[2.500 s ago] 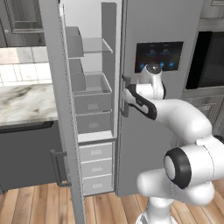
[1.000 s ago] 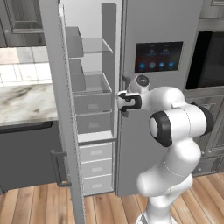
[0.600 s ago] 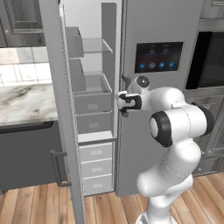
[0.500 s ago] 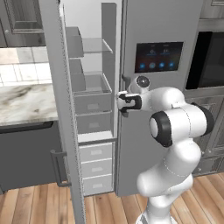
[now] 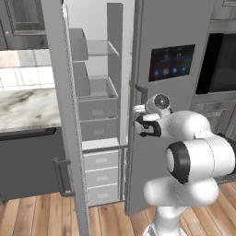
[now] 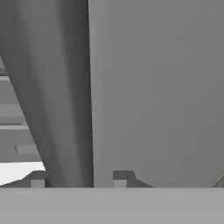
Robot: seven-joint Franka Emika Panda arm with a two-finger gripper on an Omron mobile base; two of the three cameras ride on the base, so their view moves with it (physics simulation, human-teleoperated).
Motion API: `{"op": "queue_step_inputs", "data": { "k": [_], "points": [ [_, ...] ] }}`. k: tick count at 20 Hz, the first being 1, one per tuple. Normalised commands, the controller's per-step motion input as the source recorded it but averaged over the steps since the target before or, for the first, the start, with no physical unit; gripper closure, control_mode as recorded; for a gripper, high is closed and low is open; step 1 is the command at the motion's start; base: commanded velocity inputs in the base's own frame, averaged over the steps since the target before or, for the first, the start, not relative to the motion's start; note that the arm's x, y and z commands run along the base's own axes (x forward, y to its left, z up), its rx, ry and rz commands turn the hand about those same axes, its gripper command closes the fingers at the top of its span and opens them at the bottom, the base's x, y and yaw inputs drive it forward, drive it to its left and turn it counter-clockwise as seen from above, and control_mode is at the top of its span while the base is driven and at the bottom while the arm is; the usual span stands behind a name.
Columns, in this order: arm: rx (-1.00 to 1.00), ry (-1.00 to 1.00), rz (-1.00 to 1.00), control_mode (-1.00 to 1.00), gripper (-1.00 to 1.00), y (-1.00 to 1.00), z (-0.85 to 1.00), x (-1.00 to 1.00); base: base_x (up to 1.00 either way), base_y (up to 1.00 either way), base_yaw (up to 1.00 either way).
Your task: Take the lemon wedge from the fridge and place it on the plate with fish on the dining counter.
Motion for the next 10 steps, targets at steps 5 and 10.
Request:
{"op": "queue_step_inputs", "data": {
  "k": [5,10],
  "points": [
    [0.02,-0.13,-0.26,-1.00,1.00,-0.99,0.23,-1.00,0.00,0.00,0.00],
    [0.07,-0.07,-0.34,-1.00,1.00,-1.00,0.34,-1.00,0.00,0.00,0.00]
  ]
}}
